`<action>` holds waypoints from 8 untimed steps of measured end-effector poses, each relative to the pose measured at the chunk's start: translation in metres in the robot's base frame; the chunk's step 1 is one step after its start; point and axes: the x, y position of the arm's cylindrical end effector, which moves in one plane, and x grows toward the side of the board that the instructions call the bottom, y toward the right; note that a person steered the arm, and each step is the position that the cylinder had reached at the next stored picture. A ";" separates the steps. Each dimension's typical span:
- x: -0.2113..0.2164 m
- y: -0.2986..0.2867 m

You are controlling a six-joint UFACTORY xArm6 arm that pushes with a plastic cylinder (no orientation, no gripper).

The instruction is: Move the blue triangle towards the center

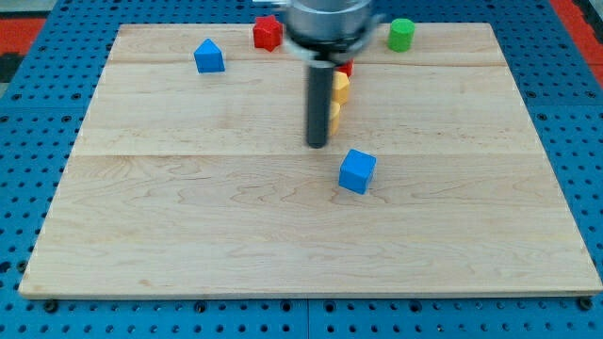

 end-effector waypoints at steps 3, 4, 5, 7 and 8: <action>-0.165 -0.140; -0.190 -0.138; -0.215 -0.132; -0.100 -0.069; -0.016 -0.051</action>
